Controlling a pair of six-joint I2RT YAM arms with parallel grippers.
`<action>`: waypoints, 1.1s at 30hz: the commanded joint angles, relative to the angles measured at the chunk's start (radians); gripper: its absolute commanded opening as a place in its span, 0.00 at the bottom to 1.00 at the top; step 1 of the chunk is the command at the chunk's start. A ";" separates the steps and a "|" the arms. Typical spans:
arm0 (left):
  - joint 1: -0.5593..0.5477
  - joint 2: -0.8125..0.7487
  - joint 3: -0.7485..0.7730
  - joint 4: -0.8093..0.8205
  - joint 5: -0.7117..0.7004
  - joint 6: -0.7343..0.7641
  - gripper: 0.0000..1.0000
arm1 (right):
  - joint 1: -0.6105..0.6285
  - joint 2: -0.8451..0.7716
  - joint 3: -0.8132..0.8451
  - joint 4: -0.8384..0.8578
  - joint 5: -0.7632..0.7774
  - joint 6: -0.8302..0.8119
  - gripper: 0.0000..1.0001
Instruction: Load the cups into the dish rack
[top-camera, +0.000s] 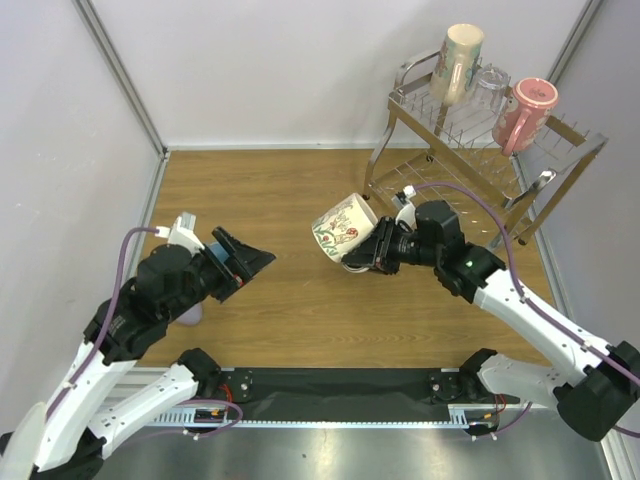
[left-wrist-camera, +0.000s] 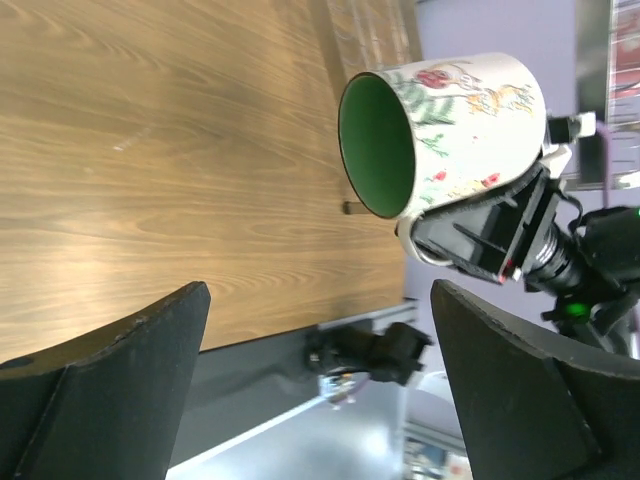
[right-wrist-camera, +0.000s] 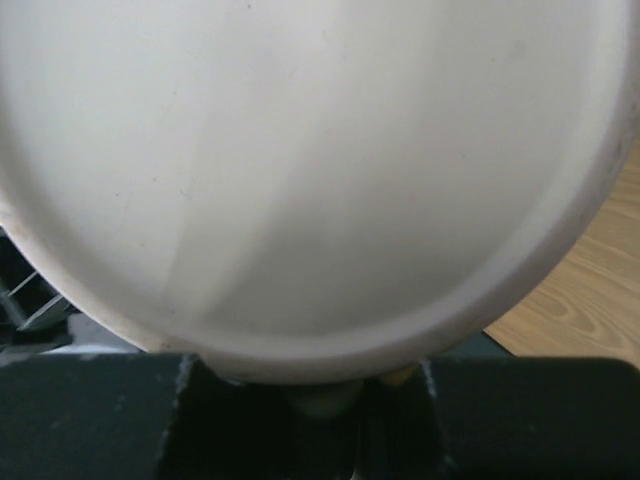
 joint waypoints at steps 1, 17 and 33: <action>0.006 0.050 0.096 -0.115 -0.052 0.153 0.97 | -0.025 0.020 0.021 0.192 -0.002 -0.066 0.00; 0.006 0.107 0.229 -0.250 -0.129 0.256 0.95 | -0.131 0.316 0.155 0.276 0.161 -0.279 0.00; 0.006 0.075 0.126 -0.179 -0.087 0.389 1.00 | -0.102 0.465 0.306 0.107 0.738 -0.617 0.00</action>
